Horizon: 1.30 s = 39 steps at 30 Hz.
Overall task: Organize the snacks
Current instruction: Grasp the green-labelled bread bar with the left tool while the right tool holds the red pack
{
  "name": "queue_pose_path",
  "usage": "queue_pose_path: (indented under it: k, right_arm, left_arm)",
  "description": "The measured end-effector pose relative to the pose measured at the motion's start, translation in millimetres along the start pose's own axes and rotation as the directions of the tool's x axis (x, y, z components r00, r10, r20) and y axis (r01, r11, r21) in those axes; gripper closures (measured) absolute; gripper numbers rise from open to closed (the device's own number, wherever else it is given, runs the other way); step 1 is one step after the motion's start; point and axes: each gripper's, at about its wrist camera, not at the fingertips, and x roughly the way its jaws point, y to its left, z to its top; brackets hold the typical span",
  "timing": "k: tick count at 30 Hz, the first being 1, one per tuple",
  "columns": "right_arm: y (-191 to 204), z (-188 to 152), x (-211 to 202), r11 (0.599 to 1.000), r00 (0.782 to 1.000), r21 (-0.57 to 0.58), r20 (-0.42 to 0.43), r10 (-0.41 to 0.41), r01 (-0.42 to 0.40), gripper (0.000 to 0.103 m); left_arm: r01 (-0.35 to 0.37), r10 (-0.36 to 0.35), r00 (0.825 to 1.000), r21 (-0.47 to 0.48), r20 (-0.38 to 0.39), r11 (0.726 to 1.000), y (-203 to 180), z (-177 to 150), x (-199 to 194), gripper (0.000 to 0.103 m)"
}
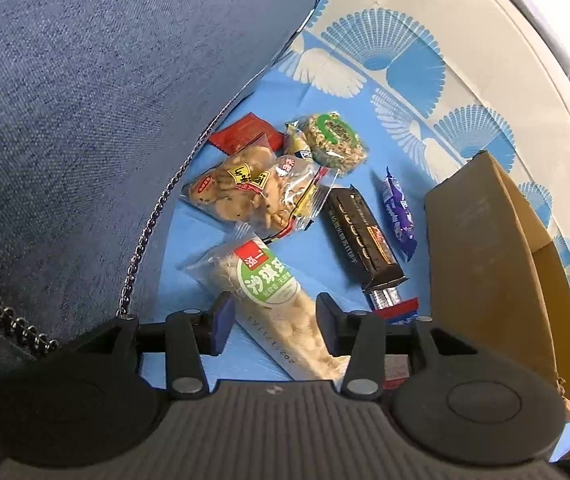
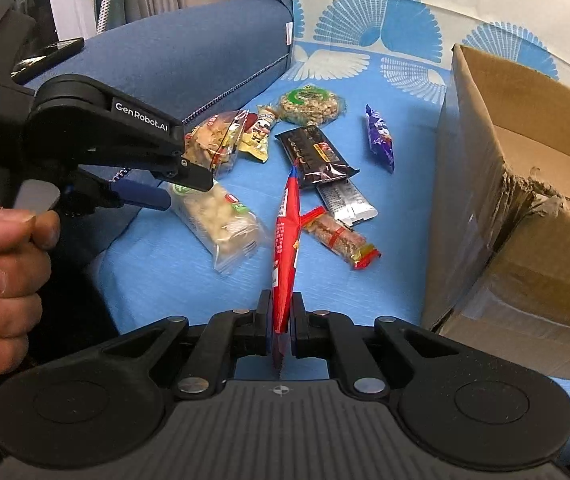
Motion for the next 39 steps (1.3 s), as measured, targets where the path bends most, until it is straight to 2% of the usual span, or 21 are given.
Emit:
queue_pose_path:
  k: [5, 7, 10, 12, 15, 17, 18, 19, 20, 21, 25, 29, 32, 34, 36, 37, 39]
  right_arm:
    - [-9.0, -0.4, 0.0, 0.999, 0.999, 0.036, 0.005, 0.034, -0.034, 0.095]
    - [-14.6, 1.1, -3.1, 0.988, 0.993, 0.104, 0.034, 0.111, -0.114, 0.095]
    - [-26.2, 3.7, -2.6, 0.949, 0.972, 0.21, 0.064, 0.228, -0.236, 0.095]
    - [-27.2, 0.3, 6.2, 0.954, 0.981, 0.232, 0.015, 0.191, -0.189, 0.094]
    - [-22.5, -6.1, 13.5, 0.977, 0.994, 0.192, -0.046, 0.1, -0.089, 0.077]
    - [-15.7, -7.4, 10.5, 0.992, 0.998, 0.122, -0.035, 0.047, -0.042, 0.049]
    - [-11.8, -7.1, 7.7, 0.996, 0.999, 0.088, -0.019, 0.029, -0.027, 0.043]
    - [-8.6, -7.9, 6.2, 0.998, 1.0, 0.057, -0.004, 0.013, -0.013, 0.031]
    - [-6.6, -8.2, 5.5, 0.999, 1.0, 0.034, 0.006, 0.003, -0.003, 0.024]
    - [-3.8, -8.0, 5.6, 1.0, 1.0, 0.009, 0.014, -0.007, 0.006, 0.023]
    - [2.6, -4.9, 15.1, 1.0, 1.0, -0.027, -0.001, -0.01, 0.01, 0.021]
    - [7.3, -2.3, 29.7, 0.998, 0.999, -0.056, -0.033, -0.025, 0.023, 0.021]
    - [10.1, -2.3, 41.5, 0.996, 0.996, -0.071, -0.067, -0.053, 0.048, 0.019]
    - [11.5, -0.4, 42.6, 0.995, 0.996, -0.081, -0.067, -0.057, 0.052, 0.022]
    - [11.3, 0.7, 40.5, 0.996, 0.997, -0.083, -0.057, -0.046, 0.041, 0.041]
    - [11.4, 0.2, 38.9, 0.995, 0.998, -0.09, -0.049, -0.044, 0.04, 0.049]
    - [10.9, -0.7, 37.0, 0.995, 0.998, -0.097, -0.045, -0.04, 0.036, 0.052]
  left_arm:
    - [-0.005, 0.005, 1.0, -0.001, 0.0, 1.0, -2.0, -0.7, 5.1, 0.05]
    - [-0.006, 0.006, 1.0, -0.004, 0.002, 1.0, -1.9, -0.6, 5.5, 0.048]
    - [-0.002, 0.002, 1.0, -0.007, 0.004, 1.0, -0.6, -0.5, 5.4, 0.044]
    - [-0.002, 0.002, 1.0, -0.009, 0.004, 1.0, -0.4, -0.6, 5.7, 0.044]
    - [-0.001, 0.001, 1.0, -0.011, 0.006, 1.0, -0.5, -0.8, 5.9, 0.044]
    - [-0.001, 0.001, 1.0, -0.011, 0.005, 1.0, -0.2, -0.8, 6.3, 0.04]
    - [-0.001, 0.001, 1.0, -0.011, 0.005, 1.0, -0.2, -0.8, 6.4, 0.038]
    - [-0.002, 0.002, 1.0, -0.01, 0.006, 1.0, -0.2, -0.7, 6.5, 0.037]
    - [-0.005, 0.005, 1.0, -0.008, 0.006, 1.0, -0.7, -0.7, 6.5, 0.036]
    - [-0.008, 0.008, 1.0, -0.006, 0.006, 1.0, -1.3, -1.0, 6.7, 0.035]
    - [-0.046, 0.045, 0.999, 0.023, 0.005, 0.999, -8.1, -2.3, 10.2, 0.03]
    - [-0.096, 0.096, 0.995, 0.098, 0.001, 0.991, -22.0, -7.5, 19.4, 0.021]
    - [-0.142, 0.144, 0.99, 0.161, -0.005, 0.977, -32.8, -12.4, 28.6, 0.021]
    - [-0.168, 0.171, 0.985, 0.195, 0.005, 0.966, -37.4, -14.8, 31.1, 0.024]
    - [-0.19, 0.192, 0.981, 0.213, 0.015, 0.958, -39.4, -16.0, 31.0, 0.039]
    - [-0.19, 0.191, 0.982, 0.217, 0.016, 0.958, -39.6, -16.3, 29.8, 0.043]
    - [-0.186, 0.186, 0.982, 0.229, 0.023, 0.955, -40.8, -14.9, 23.6, 0.062]
